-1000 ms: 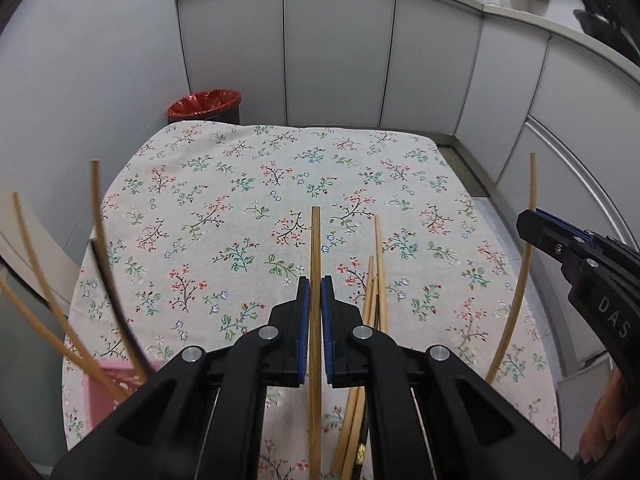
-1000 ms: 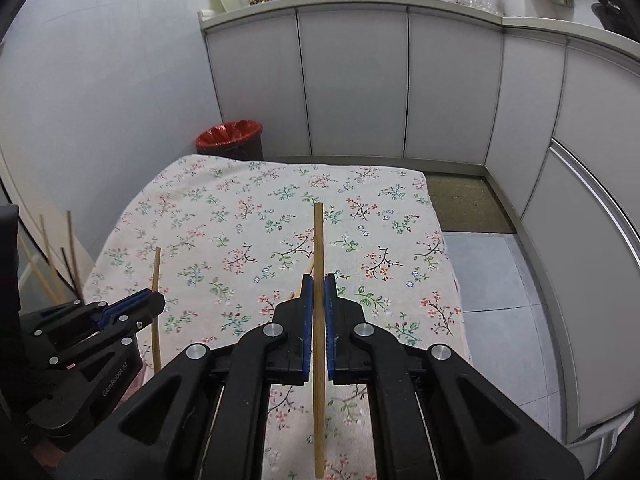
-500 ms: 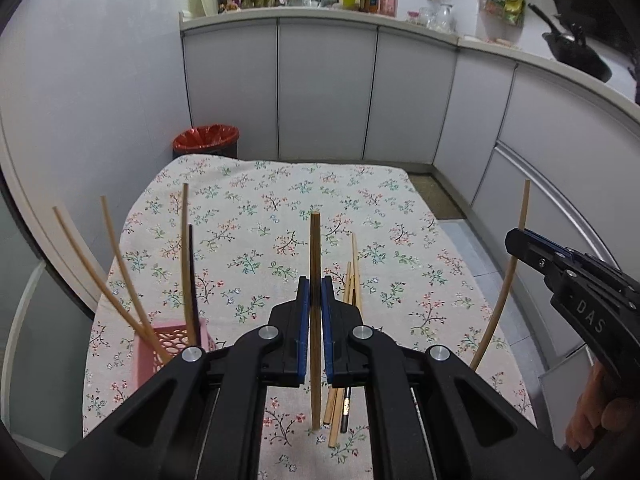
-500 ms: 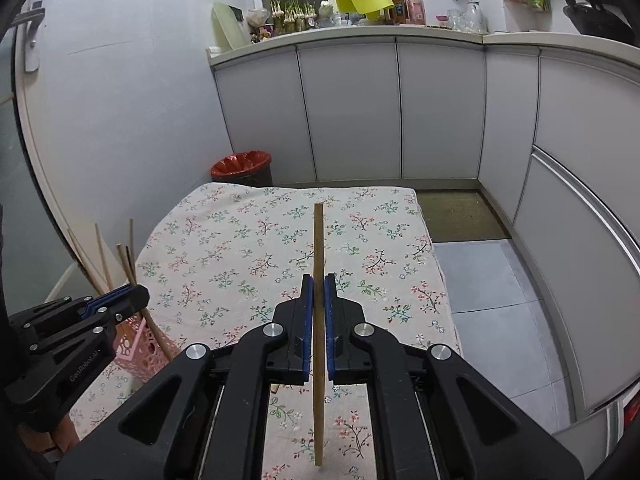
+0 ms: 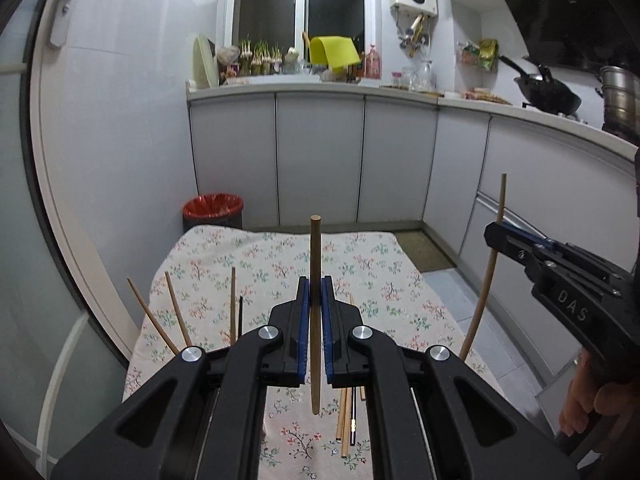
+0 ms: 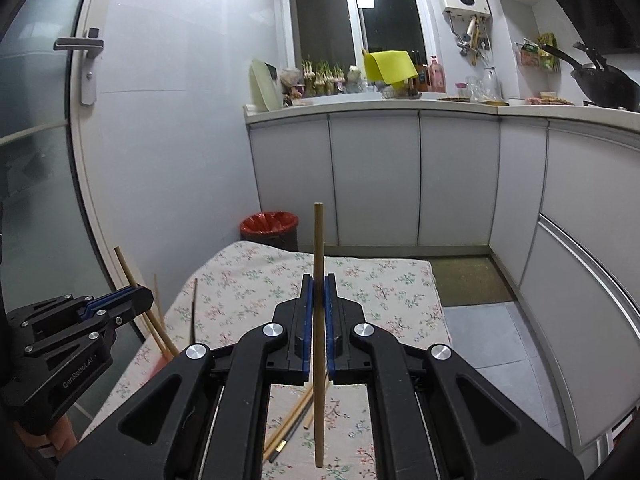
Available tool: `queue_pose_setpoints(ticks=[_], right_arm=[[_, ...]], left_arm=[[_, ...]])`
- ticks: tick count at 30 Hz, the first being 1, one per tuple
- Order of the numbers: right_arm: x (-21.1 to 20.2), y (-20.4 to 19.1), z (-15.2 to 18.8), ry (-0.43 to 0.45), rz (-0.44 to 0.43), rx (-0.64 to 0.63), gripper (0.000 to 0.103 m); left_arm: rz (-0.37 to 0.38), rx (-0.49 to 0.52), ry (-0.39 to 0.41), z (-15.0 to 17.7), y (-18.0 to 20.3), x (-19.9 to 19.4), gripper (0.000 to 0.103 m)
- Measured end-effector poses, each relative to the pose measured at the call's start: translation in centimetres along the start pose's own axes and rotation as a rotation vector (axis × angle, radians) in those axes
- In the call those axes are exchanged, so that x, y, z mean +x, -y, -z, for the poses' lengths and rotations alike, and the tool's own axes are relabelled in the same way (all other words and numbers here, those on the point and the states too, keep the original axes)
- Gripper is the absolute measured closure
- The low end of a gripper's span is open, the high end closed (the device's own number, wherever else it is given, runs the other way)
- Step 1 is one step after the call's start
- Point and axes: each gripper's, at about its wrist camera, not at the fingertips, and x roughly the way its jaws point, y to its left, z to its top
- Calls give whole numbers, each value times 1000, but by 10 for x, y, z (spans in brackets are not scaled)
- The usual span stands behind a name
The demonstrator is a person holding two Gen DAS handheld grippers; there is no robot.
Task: Organize utensils
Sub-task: 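Carry the upright chopstick in the left tool over the pink basket, then lower the chopstick into the pink basket and open the left tool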
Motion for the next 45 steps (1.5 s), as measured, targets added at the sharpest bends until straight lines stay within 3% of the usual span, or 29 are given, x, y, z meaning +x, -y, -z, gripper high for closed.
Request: queue_pose_setpoints(ticks=[11, 24, 30, 35, 45], right_arm=[[-1, -18, -15, 52, -73, 28, 99], [11, -59, -18, 81, -178, 60, 99], [36, -78, -13, 79, -232, 91, 99], [52, -92, -9, 74, -258, 113, 99], [86, -106, 2, 53, -283, 148, 99]], left_arm=[[-46, -32, 90, -14, -26, -27, 97], [-154, -74, 115, -15, -70, -27, 97], [-177, -68, 58, -2, -86, -1, 97], [-150, -125, -35, 9, -106, 25, 97], [-153, -131, -88, 21, -114, 40, 97]])
